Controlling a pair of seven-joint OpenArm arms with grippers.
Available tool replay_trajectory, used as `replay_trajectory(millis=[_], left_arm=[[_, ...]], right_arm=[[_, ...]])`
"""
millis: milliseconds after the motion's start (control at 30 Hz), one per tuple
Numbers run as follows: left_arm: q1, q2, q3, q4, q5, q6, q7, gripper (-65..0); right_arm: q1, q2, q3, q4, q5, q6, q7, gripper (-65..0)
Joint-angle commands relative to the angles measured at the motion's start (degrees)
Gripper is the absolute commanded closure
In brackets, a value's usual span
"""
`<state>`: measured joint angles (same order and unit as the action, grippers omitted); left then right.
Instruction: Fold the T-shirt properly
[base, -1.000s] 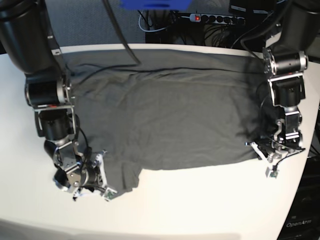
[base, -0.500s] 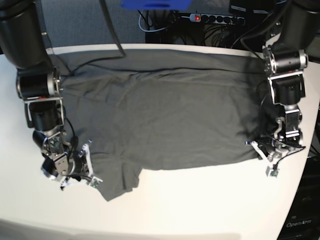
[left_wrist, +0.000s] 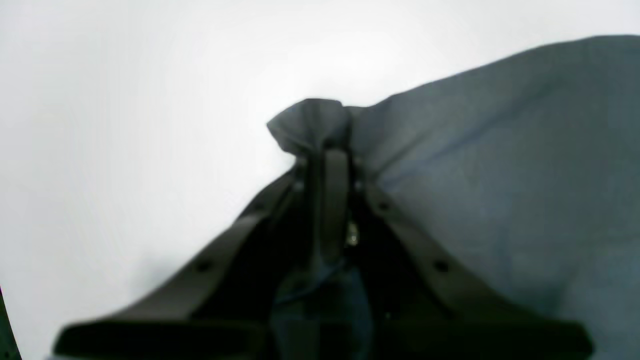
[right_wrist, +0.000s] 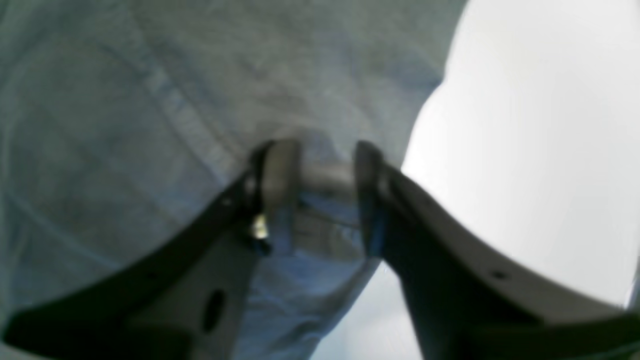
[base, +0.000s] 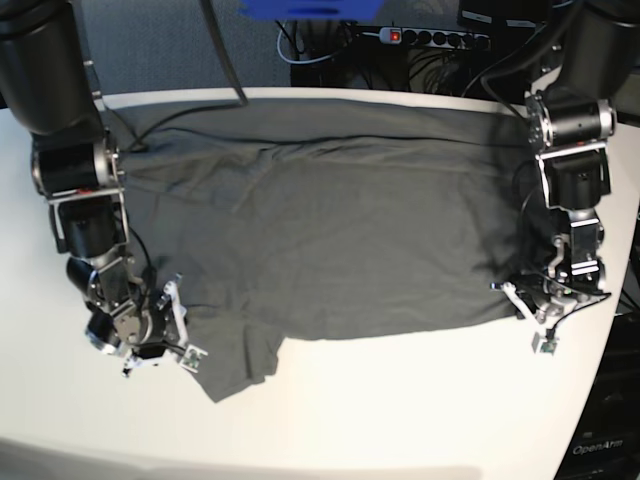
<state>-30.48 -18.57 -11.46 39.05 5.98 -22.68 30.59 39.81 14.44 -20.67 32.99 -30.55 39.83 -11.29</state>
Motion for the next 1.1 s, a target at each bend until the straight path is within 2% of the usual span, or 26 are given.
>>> replay_trajectory(millis=[0, 100, 533, 700, 933, 1067], left_arm=[[-0.95, -0.55, -0.1, 0.38, 0.57, 0.13, 0.84, -2.5], [-0.95, -0.55, -0.1, 0.38, 0.57, 0.13, 0.75, -2.5], [-0.95, -0.11, -0.01, 0.56, 0.84, 0.13, 0.75, -2.5], [-0.95, -0.11, -0.01, 0.56, 0.84, 0.13, 0.75, -2.5], [-0.95, 0.33, -0.01, 0.64, 0.92, 0.13, 0.75, -2.5], [-0.95, 0.33, -0.01, 0.64, 0.92, 0.13, 0.75, -2.5]], right_arm=[[1.81, 0.55, 0.05, 0.81, 0.17, 0.17, 0.34, -26.8], [1.81, 0.55, 0.05, 0.81, 0.17, 0.17, 0.34, -29.6], [2.25, 1.26, -0.04, 0.98, -0.18, 0.17, -0.01, -29.2], [1.64, 0.55, 0.05, 0.98, -7.92, 0.17, 0.34, -29.0], [0.76, -0.24, 0.05, 1.07, -8.71, 0.17, 0.43, -28.7], [-0.47, -0.5, -5.05, 1.07, -8.71, 0.17, 0.52, -28.7]])
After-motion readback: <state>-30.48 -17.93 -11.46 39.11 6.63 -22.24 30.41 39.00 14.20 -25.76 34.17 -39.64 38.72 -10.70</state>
